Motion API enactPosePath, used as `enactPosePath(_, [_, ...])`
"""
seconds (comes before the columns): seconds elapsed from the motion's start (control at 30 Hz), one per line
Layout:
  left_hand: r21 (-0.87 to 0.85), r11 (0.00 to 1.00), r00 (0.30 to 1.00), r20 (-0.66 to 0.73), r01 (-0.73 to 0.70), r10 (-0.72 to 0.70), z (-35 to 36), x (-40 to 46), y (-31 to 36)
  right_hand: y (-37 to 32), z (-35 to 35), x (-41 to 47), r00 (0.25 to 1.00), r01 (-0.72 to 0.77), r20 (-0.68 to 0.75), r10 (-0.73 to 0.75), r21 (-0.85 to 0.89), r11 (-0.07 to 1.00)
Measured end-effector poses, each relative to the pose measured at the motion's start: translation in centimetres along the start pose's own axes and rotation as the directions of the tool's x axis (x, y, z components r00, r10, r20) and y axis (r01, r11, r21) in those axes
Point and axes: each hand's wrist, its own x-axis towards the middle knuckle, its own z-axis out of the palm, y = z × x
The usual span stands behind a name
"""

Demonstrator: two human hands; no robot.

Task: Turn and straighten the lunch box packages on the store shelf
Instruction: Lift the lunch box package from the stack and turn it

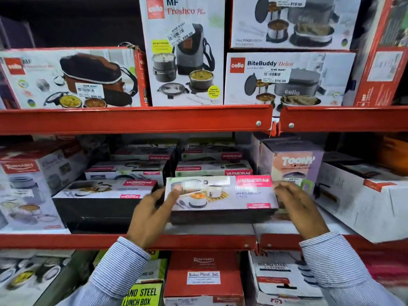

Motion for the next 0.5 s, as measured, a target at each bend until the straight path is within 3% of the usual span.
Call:
enactPosePath(0.1, [-0.172,0.985,0.997,-0.074,-0.006,-0.007,-1.0,0.1,0.8,-1.5,-0.4,-0.4,1.000,0.003,0.013,-0.005,0.150,0.989])
enactPosePath(0.17, [-0.218,0.976,0.993,-0.119,-0.016,-0.010,-1.3,0.3,1.0,-1.6,-0.4,-0.4,0.999,0.036,0.019,-0.039,0.148,0.988])
enactPosePath(0.3, [-0.151,0.988,0.981,-0.190,0.004,-0.033,-0.9,0.6,0.0,0.1,-0.4,0.2,0.997,0.083,-0.007,-0.083,0.137,0.987])
enactPosePath(0.4, [-0.136,0.990,0.990,-0.128,0.041,-0.059,-0.3,0.5,-1.5,1.5,-0.3,0.8,0.995,0.080,0.049,-0.085,0.086,0.993])
enactPosePath(0.5, [0.026,1.000,0.994,-0.109,-0.014,0.017,0.7,0.3,-2.8,3.0,0.2,0.9,0.997,0.033,0.063,-0.033,0.007,0.999])
